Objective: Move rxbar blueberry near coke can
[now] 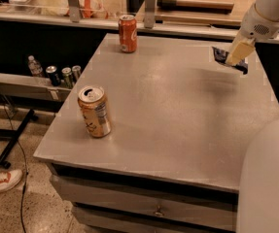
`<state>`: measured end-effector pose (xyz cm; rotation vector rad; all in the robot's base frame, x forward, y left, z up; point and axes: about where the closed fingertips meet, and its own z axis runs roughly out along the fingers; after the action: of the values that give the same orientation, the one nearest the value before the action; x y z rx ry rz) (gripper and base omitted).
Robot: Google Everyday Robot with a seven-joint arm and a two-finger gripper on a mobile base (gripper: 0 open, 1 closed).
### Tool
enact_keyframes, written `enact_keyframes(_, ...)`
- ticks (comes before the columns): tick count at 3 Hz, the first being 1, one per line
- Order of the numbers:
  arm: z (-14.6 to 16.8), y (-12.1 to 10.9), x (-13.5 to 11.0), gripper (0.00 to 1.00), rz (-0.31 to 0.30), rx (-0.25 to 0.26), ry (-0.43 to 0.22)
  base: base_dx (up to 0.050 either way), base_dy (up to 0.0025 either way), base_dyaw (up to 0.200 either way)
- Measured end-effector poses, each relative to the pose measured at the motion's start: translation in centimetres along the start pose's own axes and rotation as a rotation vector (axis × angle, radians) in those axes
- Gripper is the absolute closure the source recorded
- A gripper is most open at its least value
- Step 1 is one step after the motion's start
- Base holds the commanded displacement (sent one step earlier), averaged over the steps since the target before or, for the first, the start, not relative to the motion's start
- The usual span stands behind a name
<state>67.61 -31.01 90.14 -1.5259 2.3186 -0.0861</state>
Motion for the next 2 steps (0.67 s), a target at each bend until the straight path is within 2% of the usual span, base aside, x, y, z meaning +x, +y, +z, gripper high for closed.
enact_keyframes(1,-0.5,-0.2,-1.6,1.0,-0.003,0.022,-0.061,0.0,0.0,0.0)
enact_keyframes(2,-0.4,-0.5,-4.8,1.0,-0.043,0.03,-0.127,0.0,0.0,0.0)
